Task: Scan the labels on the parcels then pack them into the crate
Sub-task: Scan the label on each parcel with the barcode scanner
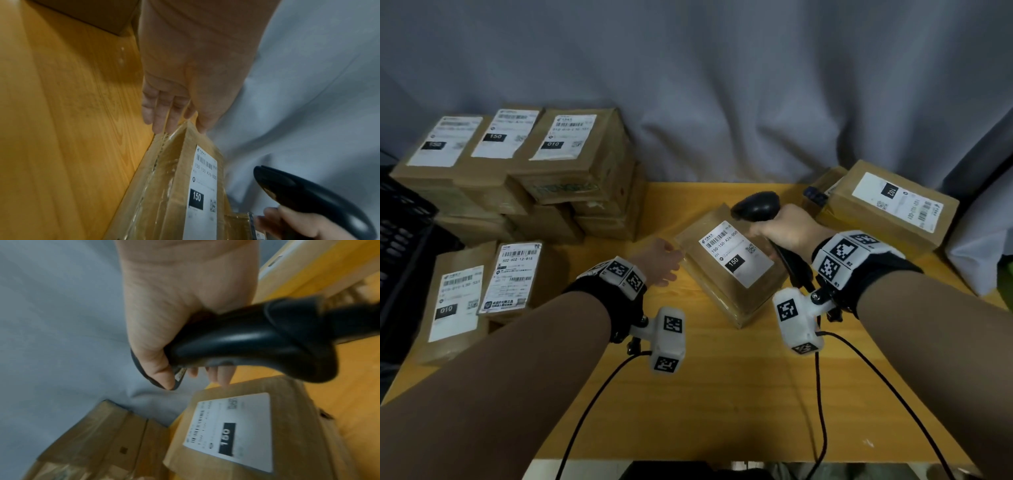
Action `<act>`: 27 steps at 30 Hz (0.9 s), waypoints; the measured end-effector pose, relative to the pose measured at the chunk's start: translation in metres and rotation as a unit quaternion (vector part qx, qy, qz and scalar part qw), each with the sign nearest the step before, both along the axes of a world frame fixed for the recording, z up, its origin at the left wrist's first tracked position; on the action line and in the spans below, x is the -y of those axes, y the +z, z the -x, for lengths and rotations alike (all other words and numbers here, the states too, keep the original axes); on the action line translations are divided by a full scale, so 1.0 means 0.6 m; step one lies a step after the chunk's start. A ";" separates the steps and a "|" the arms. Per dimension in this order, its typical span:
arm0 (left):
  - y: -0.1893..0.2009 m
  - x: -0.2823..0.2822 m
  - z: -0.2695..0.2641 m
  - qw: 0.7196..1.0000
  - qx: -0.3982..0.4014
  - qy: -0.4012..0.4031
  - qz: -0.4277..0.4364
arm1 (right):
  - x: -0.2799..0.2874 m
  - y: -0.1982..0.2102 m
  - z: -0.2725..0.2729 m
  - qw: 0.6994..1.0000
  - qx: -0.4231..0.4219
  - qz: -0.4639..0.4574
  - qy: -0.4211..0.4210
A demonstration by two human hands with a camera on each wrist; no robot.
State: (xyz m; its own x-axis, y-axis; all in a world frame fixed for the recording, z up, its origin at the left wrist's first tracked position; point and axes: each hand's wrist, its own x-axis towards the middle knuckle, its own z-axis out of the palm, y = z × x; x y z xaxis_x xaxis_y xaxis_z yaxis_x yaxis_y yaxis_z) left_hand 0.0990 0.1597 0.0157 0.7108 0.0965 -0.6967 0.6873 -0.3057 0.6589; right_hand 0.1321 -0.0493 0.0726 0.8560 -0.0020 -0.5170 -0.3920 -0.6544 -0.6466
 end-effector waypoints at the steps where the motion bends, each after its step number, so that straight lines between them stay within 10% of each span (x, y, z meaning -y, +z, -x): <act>1: -0.001 0.007 0.001 1.000 -0.011 0.004 0.015 | 0.008 -0.013 -0.001 1.000 0.001 -0.003 -0.011; 10: -0.049 0.040 0.045 0.999 -0.003 0.033 0.027 | 0.012 -0.116 0.014 0.992 -0.088 -0.091 -0.021; 19: -0.040 -0.151 0.087 0.986 -0.004 0.081 -0.147 | -0.175 -0.129 0.047 0.980 -0.087 -0.140 0.110; 27: -0.023 -0.284 0.097 0.970 0.039 -0.057 -0.231 | -0.335 -0.151 0.069 0.975 -0.053 -0.201 0.082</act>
State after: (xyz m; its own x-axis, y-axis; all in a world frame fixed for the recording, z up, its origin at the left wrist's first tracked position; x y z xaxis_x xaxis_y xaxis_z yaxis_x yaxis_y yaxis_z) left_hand 0.0410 0.3304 0.0021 0.7841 0.3028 -0.5417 0.5848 -0.6526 0.4818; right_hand 0.0905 0.1514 -0.0177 0.7696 0.3507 -0.5336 -0.3826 -0.4158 -0.8251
